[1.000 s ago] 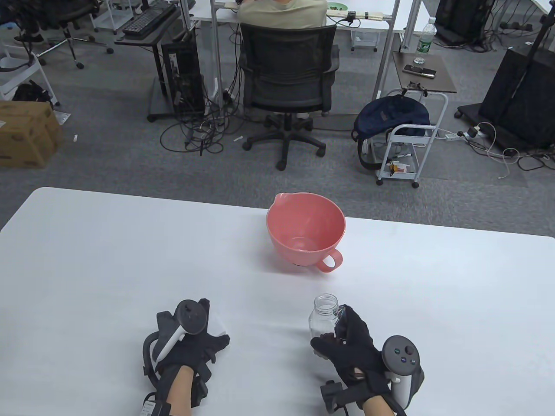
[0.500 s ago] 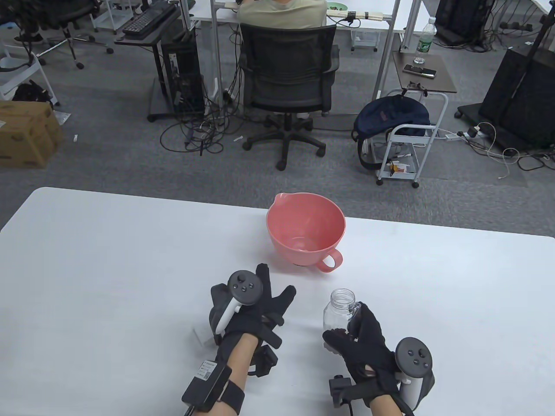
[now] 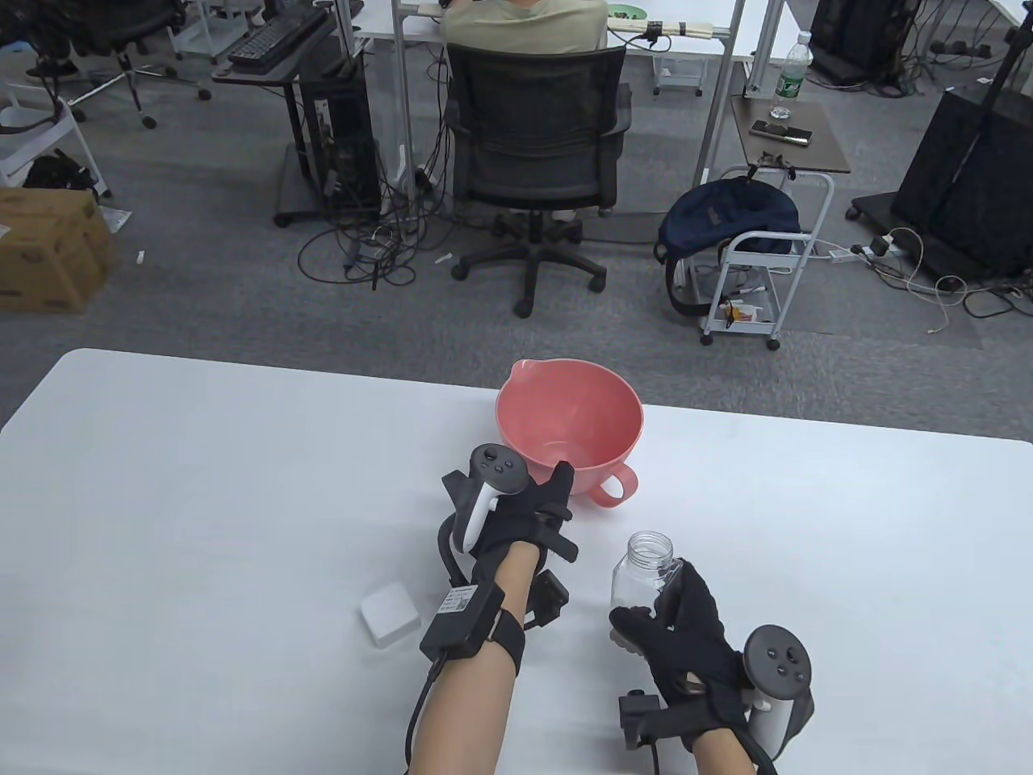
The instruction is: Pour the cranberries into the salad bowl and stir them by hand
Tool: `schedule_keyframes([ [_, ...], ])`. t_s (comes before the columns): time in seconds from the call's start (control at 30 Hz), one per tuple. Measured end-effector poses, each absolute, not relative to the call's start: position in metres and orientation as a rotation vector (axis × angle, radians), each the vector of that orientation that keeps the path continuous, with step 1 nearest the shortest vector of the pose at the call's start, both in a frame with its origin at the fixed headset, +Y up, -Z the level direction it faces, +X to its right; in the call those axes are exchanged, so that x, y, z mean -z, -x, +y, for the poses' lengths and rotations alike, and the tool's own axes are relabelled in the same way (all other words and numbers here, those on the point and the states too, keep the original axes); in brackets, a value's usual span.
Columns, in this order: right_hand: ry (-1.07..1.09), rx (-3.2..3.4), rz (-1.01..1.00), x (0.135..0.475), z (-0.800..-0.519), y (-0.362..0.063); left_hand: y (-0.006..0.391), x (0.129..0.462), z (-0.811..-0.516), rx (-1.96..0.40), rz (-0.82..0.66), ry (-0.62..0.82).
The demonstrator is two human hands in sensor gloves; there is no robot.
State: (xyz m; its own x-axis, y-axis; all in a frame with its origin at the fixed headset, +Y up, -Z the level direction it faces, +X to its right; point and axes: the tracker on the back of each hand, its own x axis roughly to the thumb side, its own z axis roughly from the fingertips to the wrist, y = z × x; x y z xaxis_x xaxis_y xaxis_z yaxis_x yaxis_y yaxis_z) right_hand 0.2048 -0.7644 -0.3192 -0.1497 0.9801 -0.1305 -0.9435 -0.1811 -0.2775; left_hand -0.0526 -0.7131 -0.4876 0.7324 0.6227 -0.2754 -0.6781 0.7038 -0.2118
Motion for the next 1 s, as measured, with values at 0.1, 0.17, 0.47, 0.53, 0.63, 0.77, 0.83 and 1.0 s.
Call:
schedule_keyframes([
  [0.1, 0.329, -1.720, -0.152, 0.319, -0.763, -0.205, 0.051, 0.501, -0.718, -0.753, 0.217, 0.334],
  [0.17, 0.335, -1.720, -0.154, 0.319, -0.763, -0.206, 0.051, 0.508, -0.721, -0.751, 0.237, 0.334],
  [0.47, 0.376, -1.711, -0.168, 0.319, -0.765, -0.215, 0.057, 0.526, -0.741, -0.918, 0.250, 0.403],
  [0.53, 0.385, -1.707, -0.169, 0.319, -0.766, -0.217, 0.056, 0.529, -0.743, -0.998, 0.244, 0.420],
  [0.63, 0.404, -1.696, -0.178, 0.318, -0.767, -0.221, 0.057, 0.531, -0.742, -1.023, 0.263, 0.437],
  [0.77, 0.432, -1.675, -0.195, 0.317, -0.768, -0.228, 0.062, 0.525, -0.738, -1.046, 0.303, 0.410],
  [0.83, 0.443, -1.661, -0.209, 0.316, -0.768, -0.231, 0.068, 0.517, -0.734, -1.056, 0.343, 0.393],
  [1.0, 0.466, -1.617, -0.231, 0.312, -0.767, -0.239, 0.089, 0.486, -0.714, -1.006, 0.352, 0.375],
])
